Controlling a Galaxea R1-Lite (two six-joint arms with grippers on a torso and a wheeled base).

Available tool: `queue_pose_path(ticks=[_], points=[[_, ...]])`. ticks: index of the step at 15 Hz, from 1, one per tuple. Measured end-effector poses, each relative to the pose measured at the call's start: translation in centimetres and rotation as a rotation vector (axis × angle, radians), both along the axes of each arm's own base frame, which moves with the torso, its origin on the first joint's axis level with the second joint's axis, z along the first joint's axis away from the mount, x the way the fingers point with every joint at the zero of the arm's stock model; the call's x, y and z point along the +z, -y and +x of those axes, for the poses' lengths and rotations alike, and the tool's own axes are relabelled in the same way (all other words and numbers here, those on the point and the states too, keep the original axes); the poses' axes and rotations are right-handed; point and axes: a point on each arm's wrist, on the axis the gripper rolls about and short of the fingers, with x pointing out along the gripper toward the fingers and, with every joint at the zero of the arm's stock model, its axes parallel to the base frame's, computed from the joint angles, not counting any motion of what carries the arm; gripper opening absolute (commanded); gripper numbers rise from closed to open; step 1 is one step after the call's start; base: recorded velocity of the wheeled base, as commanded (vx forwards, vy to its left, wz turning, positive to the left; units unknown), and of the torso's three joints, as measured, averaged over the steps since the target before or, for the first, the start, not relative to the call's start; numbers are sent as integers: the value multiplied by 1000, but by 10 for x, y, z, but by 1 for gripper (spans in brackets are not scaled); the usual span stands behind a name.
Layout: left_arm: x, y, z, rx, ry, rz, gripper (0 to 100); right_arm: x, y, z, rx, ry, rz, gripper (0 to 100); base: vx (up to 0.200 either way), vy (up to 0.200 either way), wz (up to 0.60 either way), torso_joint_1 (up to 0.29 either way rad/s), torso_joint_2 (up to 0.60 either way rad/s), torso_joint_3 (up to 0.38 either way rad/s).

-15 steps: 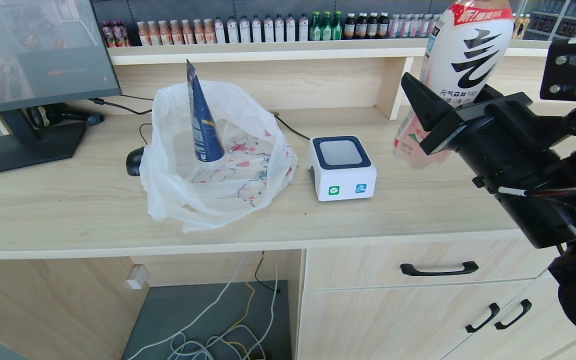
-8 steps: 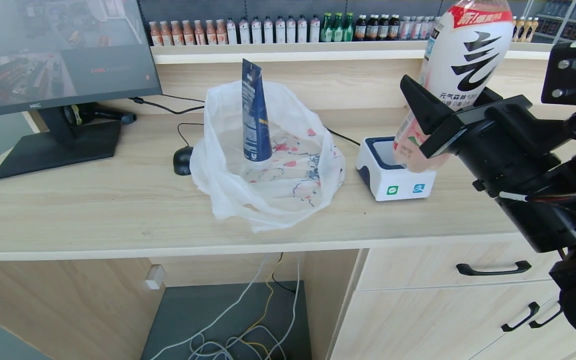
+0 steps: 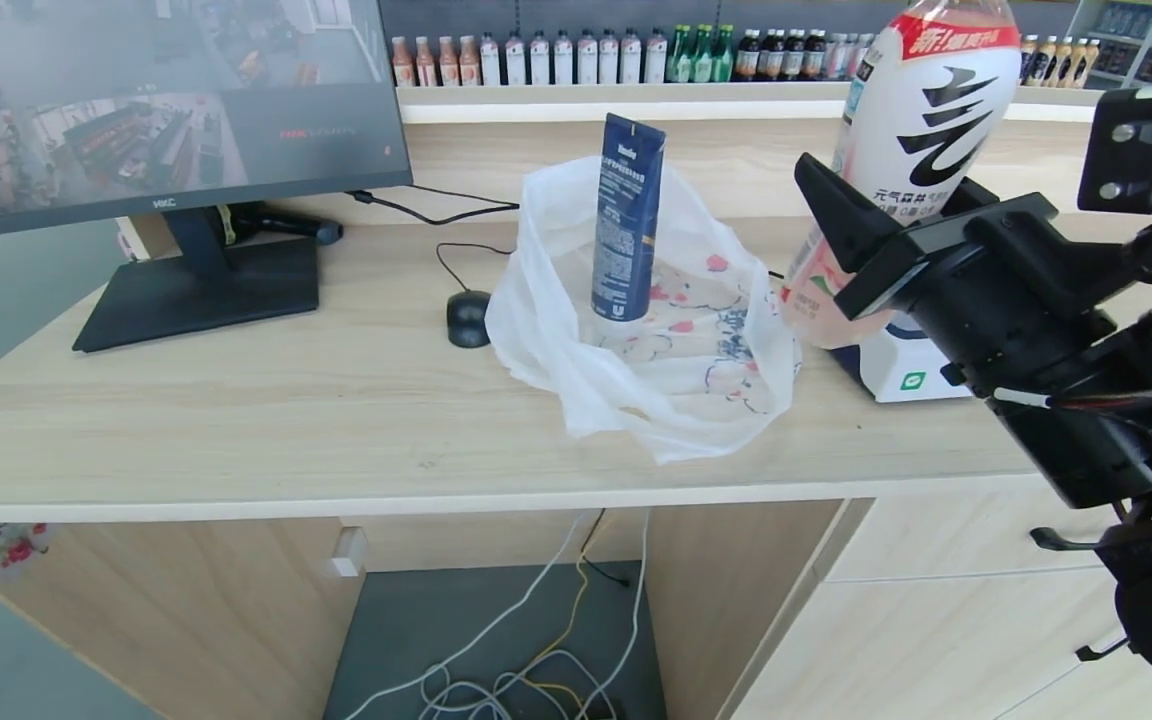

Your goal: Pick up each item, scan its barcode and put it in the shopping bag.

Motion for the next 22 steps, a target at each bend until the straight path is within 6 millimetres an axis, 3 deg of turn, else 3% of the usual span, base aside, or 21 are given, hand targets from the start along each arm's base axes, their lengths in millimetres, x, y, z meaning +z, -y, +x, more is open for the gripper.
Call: queue_pose_path(ticks=[8,12,16,22], points=[[0,0,0,1,0,0,100,-3,-4,8,-1,-5,-4,0,0,0,0,0,0,0],[0,0,0,0,0,0,100,-3,-13,27,-7,4,6,0,0,0,0,0,0,0],[0,0,0,1,0,0,100,-4,-13,59,-50,19,14,0,0,0,0,0,0,0],[0,0,0,1,0,0,100,-21,-30,86,-30,-7,12,0,0,0,0,0,0,0]])
